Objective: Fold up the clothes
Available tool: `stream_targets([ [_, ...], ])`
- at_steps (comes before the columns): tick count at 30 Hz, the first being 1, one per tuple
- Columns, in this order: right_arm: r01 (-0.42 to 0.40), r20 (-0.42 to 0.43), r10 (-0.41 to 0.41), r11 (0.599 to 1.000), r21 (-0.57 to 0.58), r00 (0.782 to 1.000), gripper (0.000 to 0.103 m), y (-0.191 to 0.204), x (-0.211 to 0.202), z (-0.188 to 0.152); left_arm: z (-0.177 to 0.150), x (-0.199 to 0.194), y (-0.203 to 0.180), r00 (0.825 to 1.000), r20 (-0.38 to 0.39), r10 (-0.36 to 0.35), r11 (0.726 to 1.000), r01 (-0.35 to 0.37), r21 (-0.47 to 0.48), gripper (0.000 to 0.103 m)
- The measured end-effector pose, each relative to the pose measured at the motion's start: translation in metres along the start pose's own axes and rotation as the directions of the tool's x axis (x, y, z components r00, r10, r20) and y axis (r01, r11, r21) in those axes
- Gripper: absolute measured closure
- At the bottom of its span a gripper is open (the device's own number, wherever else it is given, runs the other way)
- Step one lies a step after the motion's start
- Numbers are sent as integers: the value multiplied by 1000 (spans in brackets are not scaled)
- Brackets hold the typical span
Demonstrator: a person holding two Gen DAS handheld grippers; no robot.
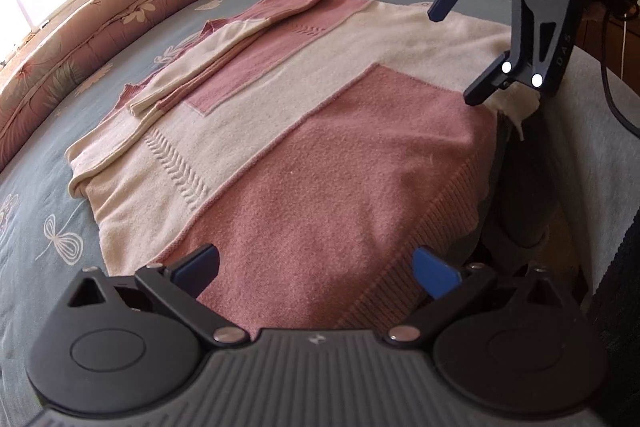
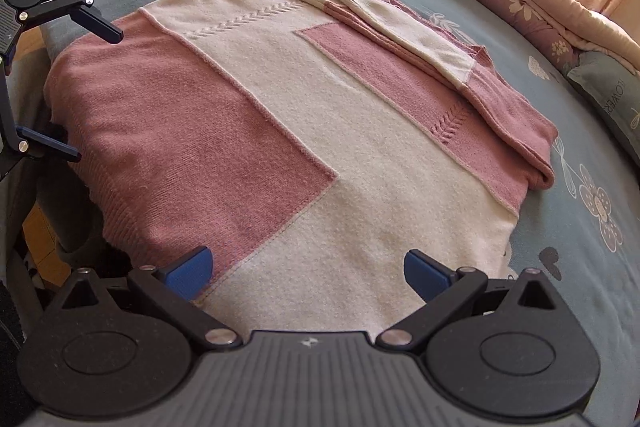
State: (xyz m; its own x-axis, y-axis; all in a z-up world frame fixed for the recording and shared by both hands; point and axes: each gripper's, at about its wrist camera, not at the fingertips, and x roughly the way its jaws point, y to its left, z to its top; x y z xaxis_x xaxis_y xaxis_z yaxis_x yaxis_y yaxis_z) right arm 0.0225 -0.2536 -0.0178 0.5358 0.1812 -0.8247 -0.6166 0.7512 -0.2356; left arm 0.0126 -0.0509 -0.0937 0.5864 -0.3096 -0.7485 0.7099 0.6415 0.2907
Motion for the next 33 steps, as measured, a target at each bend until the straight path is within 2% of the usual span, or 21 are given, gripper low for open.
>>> stream_targets([
  [6,37,19,-36,997,-71,999,0,40,-1,-19,-3,5,-36,999,21,37,991,-39,126,1],
  [10,100,6,-100,980,-169,995,0,63,10,-32,-6,17,-57,996,24,85,971,-89,223,1],
  [13,140,10,-141,968,-207,990,0,70,19,-37,-6,27,-63,994,17,104,960,-105,259,1],
  [19,238,56,-231,946,-220,971,0,69,26,-35,-5,29,-59,995,11,103,966,-103,239,1],
  [23,237,162,-208,955,-181,965,0,66,6,-32,-7,25,-56,996,24,91,971,-94,218,1],
  [26,261,227,-216,946,-192,949,0,67,-9,-32,-8,24,-59,996,36,84,972,-90,218,1],
  [30,249,265,-200,955,-164,943,0,63,-27,-33,-6,26,-65,994,67,90,968,-103,229,1],
  [33,238,275,-196,963,-129,941,0,58,-35,-33,-2,26,-66,987,108,122,964,-143,223,1],
])
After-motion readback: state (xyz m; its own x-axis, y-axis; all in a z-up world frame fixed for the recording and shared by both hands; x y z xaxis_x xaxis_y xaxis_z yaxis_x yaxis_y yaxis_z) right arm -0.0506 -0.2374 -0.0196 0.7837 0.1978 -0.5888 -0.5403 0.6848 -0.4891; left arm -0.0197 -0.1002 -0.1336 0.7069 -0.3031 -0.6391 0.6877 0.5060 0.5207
